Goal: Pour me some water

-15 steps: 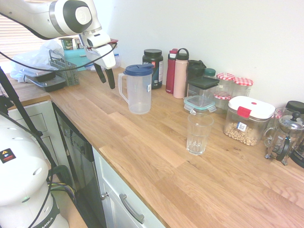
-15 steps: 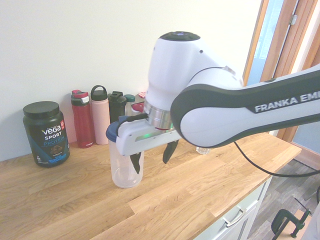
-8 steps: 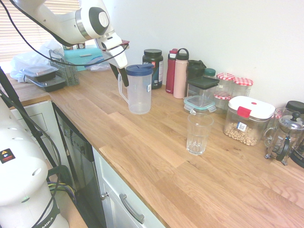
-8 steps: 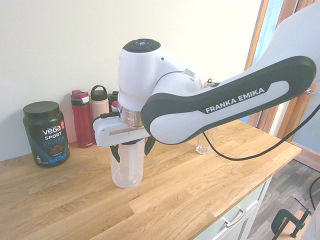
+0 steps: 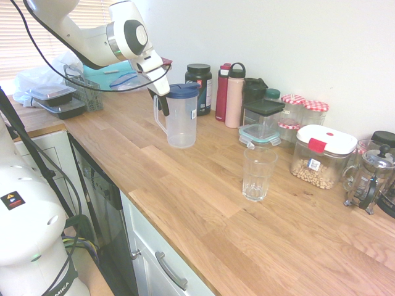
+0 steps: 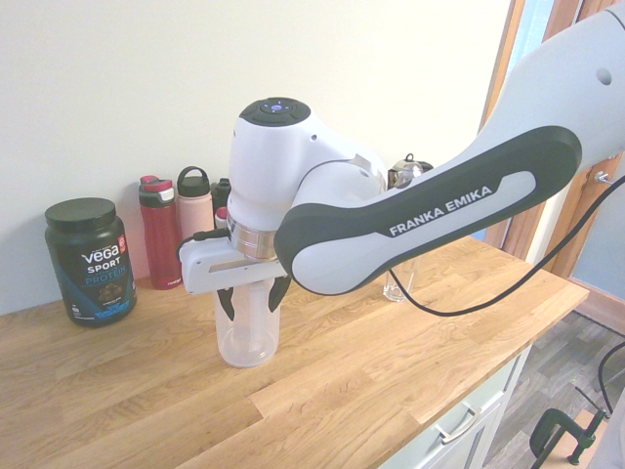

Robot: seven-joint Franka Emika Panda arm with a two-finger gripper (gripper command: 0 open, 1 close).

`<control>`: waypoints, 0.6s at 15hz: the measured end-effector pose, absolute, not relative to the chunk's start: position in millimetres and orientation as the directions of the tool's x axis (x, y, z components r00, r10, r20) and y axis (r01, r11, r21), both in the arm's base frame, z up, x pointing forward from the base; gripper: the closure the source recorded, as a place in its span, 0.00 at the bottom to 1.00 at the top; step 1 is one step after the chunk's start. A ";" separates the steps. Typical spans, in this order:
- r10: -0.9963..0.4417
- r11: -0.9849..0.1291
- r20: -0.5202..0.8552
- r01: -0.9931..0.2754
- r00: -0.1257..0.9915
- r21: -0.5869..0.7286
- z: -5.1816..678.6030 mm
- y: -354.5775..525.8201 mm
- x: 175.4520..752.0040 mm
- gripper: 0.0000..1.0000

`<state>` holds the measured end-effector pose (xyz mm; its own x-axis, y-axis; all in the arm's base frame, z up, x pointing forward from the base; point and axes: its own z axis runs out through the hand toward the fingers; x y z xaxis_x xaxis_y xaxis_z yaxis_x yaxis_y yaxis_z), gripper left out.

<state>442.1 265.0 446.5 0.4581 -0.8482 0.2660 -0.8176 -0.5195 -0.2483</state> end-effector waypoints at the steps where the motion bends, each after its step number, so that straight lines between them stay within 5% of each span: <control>1: -0.848 -0.521 0.266 -0.817 0.460 -0.249 446.3 266.2 441.4 1.00; 9: -0.853 -0.513 0.261 -0.820 0.453 -0.253 447.2 262.5 443.8 1.00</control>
<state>443.8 262.5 447.2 0.4529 -0.8525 0.2609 -0.8200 -0.5132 -0.2535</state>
